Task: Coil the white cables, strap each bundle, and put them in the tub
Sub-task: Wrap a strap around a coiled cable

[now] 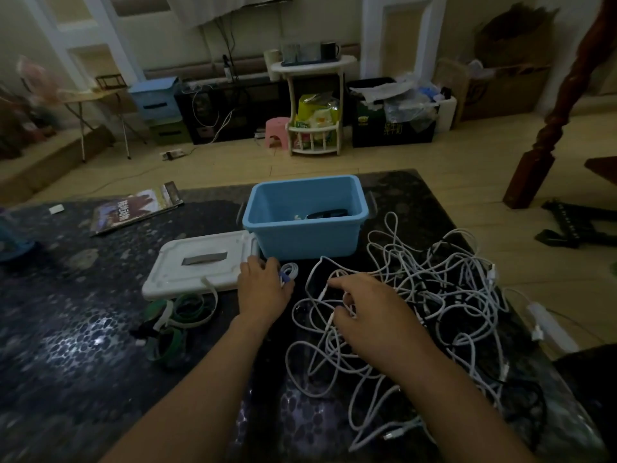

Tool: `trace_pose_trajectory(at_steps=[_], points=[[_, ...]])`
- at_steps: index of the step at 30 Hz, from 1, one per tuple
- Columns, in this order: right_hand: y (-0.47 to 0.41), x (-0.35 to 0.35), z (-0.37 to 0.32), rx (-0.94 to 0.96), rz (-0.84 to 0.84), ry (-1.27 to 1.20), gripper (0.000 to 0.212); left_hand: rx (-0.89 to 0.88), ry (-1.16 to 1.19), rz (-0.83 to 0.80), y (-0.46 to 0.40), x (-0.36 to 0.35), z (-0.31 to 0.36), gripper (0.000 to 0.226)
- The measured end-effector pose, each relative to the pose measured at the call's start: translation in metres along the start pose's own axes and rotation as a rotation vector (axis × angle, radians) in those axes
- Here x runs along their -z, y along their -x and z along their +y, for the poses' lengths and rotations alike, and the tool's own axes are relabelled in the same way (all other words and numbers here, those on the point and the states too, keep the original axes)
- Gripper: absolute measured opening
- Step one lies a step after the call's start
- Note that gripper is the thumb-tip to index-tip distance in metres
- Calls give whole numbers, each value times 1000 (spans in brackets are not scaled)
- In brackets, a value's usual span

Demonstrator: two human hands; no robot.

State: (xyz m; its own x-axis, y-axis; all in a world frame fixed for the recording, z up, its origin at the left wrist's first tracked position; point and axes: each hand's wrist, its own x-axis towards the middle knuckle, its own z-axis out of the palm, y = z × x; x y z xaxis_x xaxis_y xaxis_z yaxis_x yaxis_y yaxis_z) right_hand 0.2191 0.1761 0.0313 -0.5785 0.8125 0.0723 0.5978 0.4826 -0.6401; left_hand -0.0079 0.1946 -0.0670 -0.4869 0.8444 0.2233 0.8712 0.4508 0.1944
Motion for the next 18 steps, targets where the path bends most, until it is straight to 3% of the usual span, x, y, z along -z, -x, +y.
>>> trace_pose_trajectory(at_steps=[4, 9, 14, 18], points=[[-1, 5, 1, -14, -45, 154, 39, -16, 44, -94, 5, 17, 3, 46], [4, 15, 4, -77, -27, 149, 27, -92, 301, -86, 40, 56, 5, 28], [13, 7, 1, -81, -45, 223, 20, -119, 449, -331, 111, 93, 8, 22], [12, -16, -5, -76, -27, 314, 20, -66, 498, -308, 152, 105, -4, 18]])
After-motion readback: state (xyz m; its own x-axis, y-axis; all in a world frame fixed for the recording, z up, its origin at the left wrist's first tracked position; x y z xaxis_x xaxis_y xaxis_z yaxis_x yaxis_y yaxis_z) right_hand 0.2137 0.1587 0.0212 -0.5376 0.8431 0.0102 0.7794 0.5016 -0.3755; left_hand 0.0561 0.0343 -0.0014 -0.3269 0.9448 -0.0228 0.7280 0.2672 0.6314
